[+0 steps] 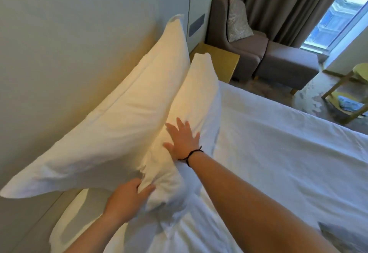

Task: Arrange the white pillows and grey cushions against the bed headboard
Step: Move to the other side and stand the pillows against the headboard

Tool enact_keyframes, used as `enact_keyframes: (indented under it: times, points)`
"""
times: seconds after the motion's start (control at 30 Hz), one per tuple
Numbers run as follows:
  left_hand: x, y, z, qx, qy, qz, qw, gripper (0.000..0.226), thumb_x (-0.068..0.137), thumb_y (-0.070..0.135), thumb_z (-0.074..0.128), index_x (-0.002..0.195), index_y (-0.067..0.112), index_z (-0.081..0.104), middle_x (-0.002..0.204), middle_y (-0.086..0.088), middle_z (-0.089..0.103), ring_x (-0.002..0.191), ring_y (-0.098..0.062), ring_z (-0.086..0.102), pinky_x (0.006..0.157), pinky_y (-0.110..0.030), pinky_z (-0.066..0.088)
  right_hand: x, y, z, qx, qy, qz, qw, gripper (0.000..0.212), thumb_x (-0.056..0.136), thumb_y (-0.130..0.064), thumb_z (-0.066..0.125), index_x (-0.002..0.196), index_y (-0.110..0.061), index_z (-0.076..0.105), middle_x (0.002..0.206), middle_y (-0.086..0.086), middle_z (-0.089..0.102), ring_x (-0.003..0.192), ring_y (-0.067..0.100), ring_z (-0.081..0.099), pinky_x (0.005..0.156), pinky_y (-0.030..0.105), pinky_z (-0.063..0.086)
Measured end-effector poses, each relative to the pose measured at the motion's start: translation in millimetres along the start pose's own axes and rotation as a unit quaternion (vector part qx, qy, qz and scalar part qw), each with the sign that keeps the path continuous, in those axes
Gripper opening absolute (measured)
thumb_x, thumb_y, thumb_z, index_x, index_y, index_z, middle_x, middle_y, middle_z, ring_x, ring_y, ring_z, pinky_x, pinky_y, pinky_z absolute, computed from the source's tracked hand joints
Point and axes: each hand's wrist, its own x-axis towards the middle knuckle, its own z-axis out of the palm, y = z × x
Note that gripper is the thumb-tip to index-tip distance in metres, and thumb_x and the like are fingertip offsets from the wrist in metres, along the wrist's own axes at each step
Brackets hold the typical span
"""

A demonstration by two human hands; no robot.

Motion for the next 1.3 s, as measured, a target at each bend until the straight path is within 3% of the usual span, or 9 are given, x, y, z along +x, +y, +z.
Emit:
enact_keyframes:
  times: [0.1,0.33,0.47,0.57,0.7,0.9,1.03,1.13,1.3]
  points:
    - [2,-1,10,0.004,-0.043,0.010,0.999,0.054,0.066,0.083,0.046,0.079,0.030,0.047,0.078,0.013,0.058,0.073,-0.006,0.056,0.065,-0.033,0.048,-26,-18,55,0.069,0.001,0.067,0.995,0.103,0.073,-0.084,0.046,0.148,-0.047,-0.014,0.160,-0.007,-0.027,0.146,0.028,-0.025,0.113,0.064,0.000]
    - [5,40,23,-0.255,-0.092,-0.010,0.962,0.108,0.061,0.076,0.070,0.148,0.031,0.024,0.148,0.006,0.043,0.130,-0.016,0.046,0.089,-0.029,0.042,-70,16,36,0.326,0.095,0.183,0.922,0.121,0.063,-0.069,0.073,0.152,-0.040,-0.003,0.161,-0.008,-0.003,0.149,0.012,0.002,0.112,0.029,0.015]
    - [11,52,17,-0.200,-0.051,-0.008,0.978,0.078,0.075,0.071,0.064,0.132,0.020,0.052,0.127,0.002,0.062,0.113,-0.019,0.059,0.080,-0.029,0.043,-93,24,47,0.381,0.043,0.292,0.876,0.110,0.056,-0.075,0.069,0.144,-0.020,0.030,0.145,0.006,0.046,0.121,0.023,0.051,0.100,0.039,0.046]
    - [15,48,0,-0.133,0.004,0.044,0.990,0.044,0.086,0.064,0.053,0.092,0.021,0.064,0.089,0.004,0.067,0.082,-0.016,0.062,0.071,-0.033,0.050,-104,14,53,0.376,0.028,0.369,0.849,0.118,0.053,-0.080,0.066,0.145,-0.019,0.024,0.138,0.006,0.049,0.114,0.027,0.055,0.093,0.043,0.052]
    - [25,33,-27,-0.055,-0.021,0.096,0.994,0.052,0.087,0.062,0.052,0.056,0.020,0.045,0.053,0.005,0.045,0.054,-0.015,0.046,0.050,-0.031,0.035,-103,-5,48,0.377,0.040,0.389,0.840,0.098,0.049,-0.080,0.064,0.121,-0.021,0.033,0.107,-0.005,0.054,0.086,0.016,0.057,0.076,0.042,0.058]
    - [26,10,-40,-0.036,-0.047,0.109,0.992,0.060,0.090,0.060,0.050,0.048,0.017,0.044,0.048,0.005,0.041,0.050,-0.014,0.044,0.048,-0.031,0.027,-91,-29,44,0.337,0.026,0.397,0.853,0.083,0.055,-0.076,0.061,0.111,-0.019,0.038,0.102,-0.004,0.055,0.088,0.021,0.058,0.081,0.046,0.057]
    - [18,6,-35,-0.063,0.094,0.132,0.985,0.042,0.096,0.053,0.043,0.076,0.026,0.068,0.087,0.011,0.062,0.084,-0.018,0.060,0.062,-0.033,0.045,-88,-41,49,0.293,0.003,0.377,0.879,0.062,0.066,-0.075,0.056,0.083,-0.016,0.063,0.078,-0.001,0.067,0.069,0.017,0.060,0.072,0.042,0.060]
    - [19,0,-29,-0.076,0.115,0.104,0.985,0.025,0.093,0.052,0.049,0.088,0.029,0.057,0.088,0.010,0.062,0.085,-0.020,0.062,0.060,-0.032,0.041,-83,-46,58,0.269,-0.006,0.356,0.895,0.046,0.086,-0.054,0.052,0.085,-0.010,0.064,0.079,0.004,0.068,0.072,0.022,0.063,0.075,0.042,0.059]
    - [18,4,-9,-0.100,-0.068,0.103,0.987,0.078,0.070,0.074,0.059,0.133,0.035,0.036,0.133,0.014,0.053,0.117,-0.015,0.056,0.083,-0.035,0.047,-78,-41,60,0.335,0.008,0.351,0.875,0.029,0.092,-0.029,0.055,0.073,-0.009,0.057,0.070,0.005,0.062,0.065,0.021,0.059,0.063,0.033,0.049]
